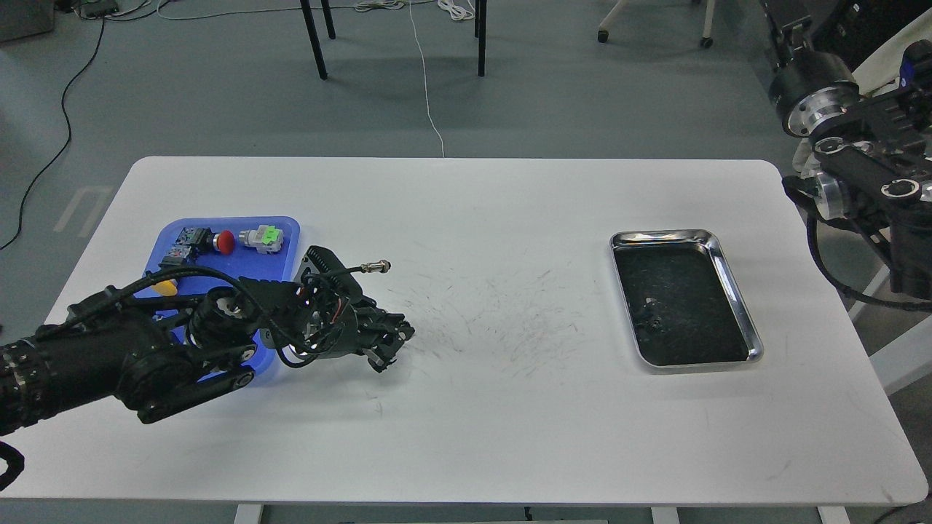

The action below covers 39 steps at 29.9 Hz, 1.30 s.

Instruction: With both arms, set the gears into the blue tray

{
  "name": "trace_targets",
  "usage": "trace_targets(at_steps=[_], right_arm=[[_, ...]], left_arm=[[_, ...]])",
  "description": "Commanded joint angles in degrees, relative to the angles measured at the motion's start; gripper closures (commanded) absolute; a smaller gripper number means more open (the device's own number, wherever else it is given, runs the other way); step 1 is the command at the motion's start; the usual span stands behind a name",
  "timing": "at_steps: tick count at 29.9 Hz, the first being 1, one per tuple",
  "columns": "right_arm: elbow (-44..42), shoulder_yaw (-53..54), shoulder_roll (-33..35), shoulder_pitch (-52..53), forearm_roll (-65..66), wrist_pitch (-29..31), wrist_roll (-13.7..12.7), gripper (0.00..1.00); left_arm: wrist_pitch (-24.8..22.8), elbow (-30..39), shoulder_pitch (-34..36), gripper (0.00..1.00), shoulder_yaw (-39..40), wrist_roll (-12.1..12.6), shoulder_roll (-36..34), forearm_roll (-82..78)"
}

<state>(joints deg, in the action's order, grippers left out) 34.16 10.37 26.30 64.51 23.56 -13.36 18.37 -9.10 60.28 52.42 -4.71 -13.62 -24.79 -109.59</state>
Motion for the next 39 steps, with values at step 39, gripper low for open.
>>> trace_targets(at_steps=[39], right_arm=[[0.03, 0.36, 0.07, -0.35, 0.00, -0.09, 0.26, 0.08]], left_arm=[[-0.66, -3.68, -0.38, 0.94, 13.40, -0.18, -19.50, 4.21]])
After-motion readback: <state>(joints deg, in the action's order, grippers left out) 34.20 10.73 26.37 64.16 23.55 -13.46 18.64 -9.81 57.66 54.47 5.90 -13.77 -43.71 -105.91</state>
